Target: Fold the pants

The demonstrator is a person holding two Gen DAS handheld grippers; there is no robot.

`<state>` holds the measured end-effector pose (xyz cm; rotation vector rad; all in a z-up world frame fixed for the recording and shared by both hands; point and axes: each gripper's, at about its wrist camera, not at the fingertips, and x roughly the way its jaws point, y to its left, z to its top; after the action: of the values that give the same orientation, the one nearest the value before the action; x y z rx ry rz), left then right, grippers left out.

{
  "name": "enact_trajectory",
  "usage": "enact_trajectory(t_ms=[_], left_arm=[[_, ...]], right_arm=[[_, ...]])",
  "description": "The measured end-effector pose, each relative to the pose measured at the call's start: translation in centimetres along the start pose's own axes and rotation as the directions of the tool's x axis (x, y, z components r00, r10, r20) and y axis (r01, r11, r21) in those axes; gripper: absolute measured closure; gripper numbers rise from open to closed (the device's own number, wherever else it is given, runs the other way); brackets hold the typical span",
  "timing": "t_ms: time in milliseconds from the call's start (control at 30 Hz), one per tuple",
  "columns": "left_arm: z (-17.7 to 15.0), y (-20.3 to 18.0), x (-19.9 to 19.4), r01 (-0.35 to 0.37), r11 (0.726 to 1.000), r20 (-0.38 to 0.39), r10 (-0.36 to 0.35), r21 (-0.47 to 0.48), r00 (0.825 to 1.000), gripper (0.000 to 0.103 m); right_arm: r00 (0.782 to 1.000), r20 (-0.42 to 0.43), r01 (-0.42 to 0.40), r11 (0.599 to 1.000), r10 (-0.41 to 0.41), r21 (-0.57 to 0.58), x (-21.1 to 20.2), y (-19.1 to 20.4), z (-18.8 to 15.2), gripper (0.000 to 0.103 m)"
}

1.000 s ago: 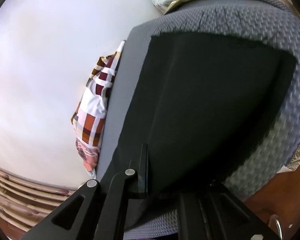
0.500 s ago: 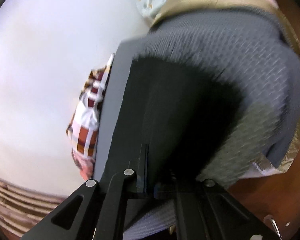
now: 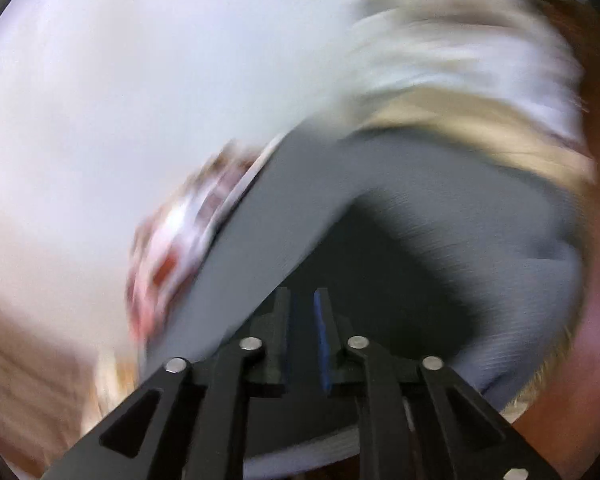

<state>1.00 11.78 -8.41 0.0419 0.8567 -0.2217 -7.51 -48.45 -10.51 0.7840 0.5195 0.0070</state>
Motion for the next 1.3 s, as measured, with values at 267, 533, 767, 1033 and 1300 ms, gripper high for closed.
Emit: enact_trajectory(t_ms=[267,533,767,1033,1300], left_arm=[[-0.3,0.5,0.1,-0.140,0.988,0.034,0.137,0.071,0.990,0.022],[0.1,3.6,-0.1,-0.196,0.981,0.051,0.196,-0.004,0.979,0.021],[-0.3,4.9,1.5,-0.204,0.978,-0.013,0.204,-0.052,0.979,0.021],[-1.0,5.8,3.0,-0.234,0.969,-0.073,0.228,-0.084,0.971,0.021],[-1.4,7.3,3.1,-0.265,0.956,-0.094,0.254,-0.123,0.963,0.021]], right_arm=[[0.894,-0.435,-0.335,0.807,0.109,-0.487,17.8,21.6,-8.8,0.065],[0.883,-0.465,-0.312,0.661,-0.062,-0.682,26.3,26.6,-11.3,0.065],[0.826,-0.545,-0.330,0.662,-0.142,-0.673,31.1,25.7,-11.0,0.068],[0.848,-0.513,-0.319,0.650,-0.129,-0.690,32.1,27.3,-10.9,0.098],[0.876,-0.466,-0.220,0.759,-0.123,-0.613,35.6,24.7,-7.9,0.103]])
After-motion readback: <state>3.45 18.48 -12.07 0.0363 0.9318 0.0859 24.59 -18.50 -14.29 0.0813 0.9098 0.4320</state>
